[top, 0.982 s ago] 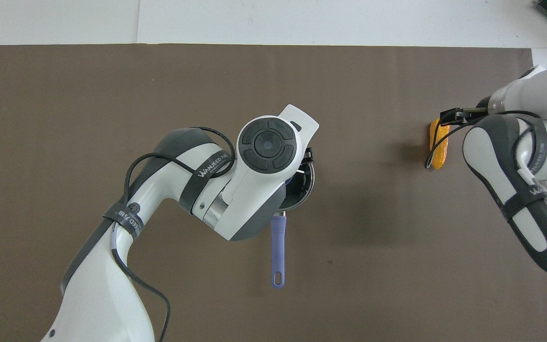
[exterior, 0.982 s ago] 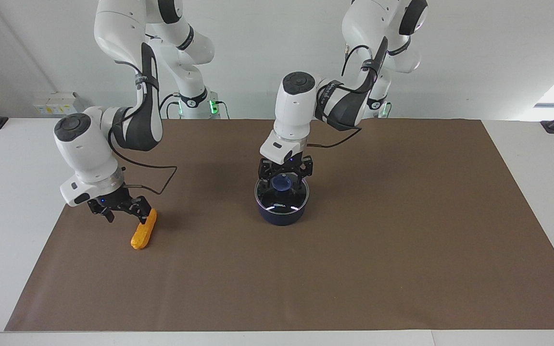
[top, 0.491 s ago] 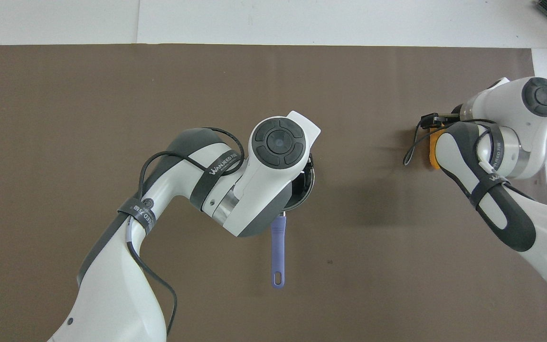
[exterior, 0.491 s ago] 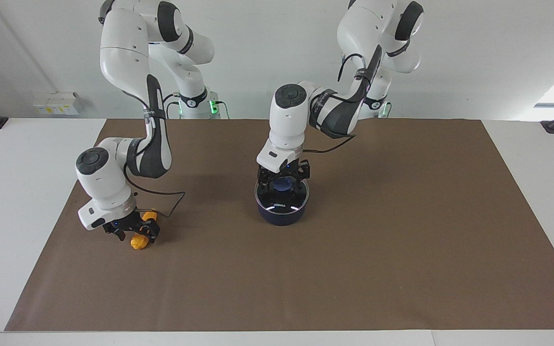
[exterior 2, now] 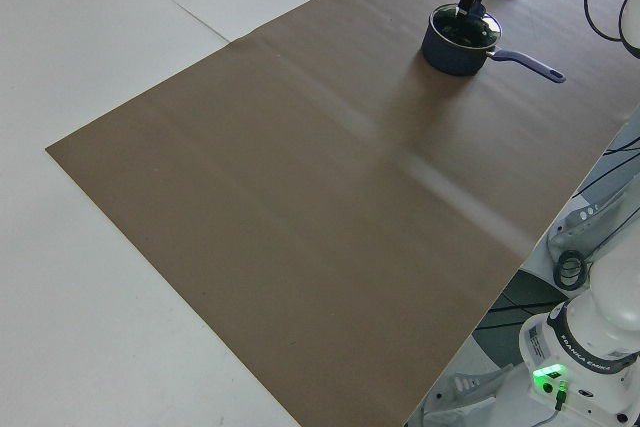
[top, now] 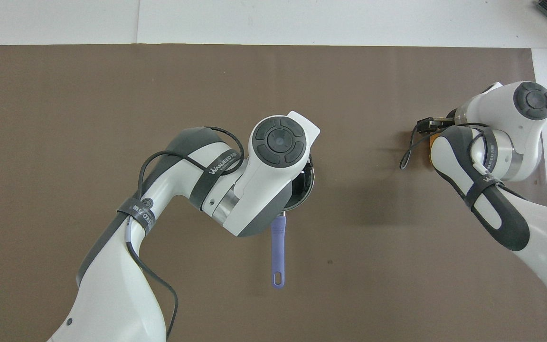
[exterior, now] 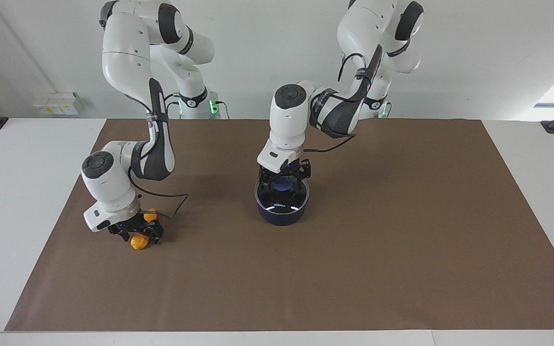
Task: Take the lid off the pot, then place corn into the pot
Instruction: 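Grasp the lid knob with the left gripper while the right gripper grasps the corn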
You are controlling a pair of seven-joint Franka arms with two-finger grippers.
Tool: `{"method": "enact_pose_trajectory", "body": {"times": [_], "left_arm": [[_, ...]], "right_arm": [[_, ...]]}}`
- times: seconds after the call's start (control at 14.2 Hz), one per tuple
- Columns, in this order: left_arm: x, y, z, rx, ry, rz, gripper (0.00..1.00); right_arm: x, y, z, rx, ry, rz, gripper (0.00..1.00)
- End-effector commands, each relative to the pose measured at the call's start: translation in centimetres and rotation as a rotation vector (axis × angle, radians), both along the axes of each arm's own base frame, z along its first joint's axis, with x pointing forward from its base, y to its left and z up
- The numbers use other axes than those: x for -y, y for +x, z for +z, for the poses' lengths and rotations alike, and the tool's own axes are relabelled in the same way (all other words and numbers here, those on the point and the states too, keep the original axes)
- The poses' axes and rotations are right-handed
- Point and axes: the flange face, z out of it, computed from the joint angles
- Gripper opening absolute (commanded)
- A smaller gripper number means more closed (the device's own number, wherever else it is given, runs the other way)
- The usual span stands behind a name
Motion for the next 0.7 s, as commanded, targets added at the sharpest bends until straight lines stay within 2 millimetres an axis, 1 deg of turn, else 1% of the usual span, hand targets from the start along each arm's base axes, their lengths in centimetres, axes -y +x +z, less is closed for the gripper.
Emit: {"method": "enact_pose_trajectory", "body": {"times": [0.0, 0.07, 0.14, 0.21, 0.35, 0.49, 0.63], "left_arm": [[0.5, -0.1, 0.4, 0.005, 0.021, 0.004, 0.88], [0.5, -0.1, 0.4, 0.005, 0.021, 0.004, 0.87], [0.5, -0.1, 0.4, 0.006, 0.02, 0.004, 0.87], [0.6, -0.2, 0.4, 0.007, 0.021, 0.002, 0.87], [0.7, -0.3, 0.4, 0.007, 0.021, 0.002, 0.82], [0.7, -0.3, 0.5, 0.01, 0.024, 0.0, 0.81], [0.7, -0.3, 0.5, 0.013, 0.025, -0.002, 0.81]], "right_arm": [[-0.1, -0.7, 0.6, -0.006, 0.007, 0.02, 0.48], [-0.4, -0.6, 1.2, -0.002, 0.01, 0.019, 0.08], [-0.5, -0.6, 1.3, -0.015, 0.014, -0.003, 0.0], [-0.4, -0.6, 1.5, -0.025, 0.017, -0.021, 0.0], [-0.5, -0.6, 1.7, -0.027, 0.016, -0.016, 0.0], [-0.5, -0.8, 3.3, -0.028, 0.017, -0.013, 0.0], [-0.5, -0.8, 6.2, -0.054, 0.019, -0.005, 0.0]]}}
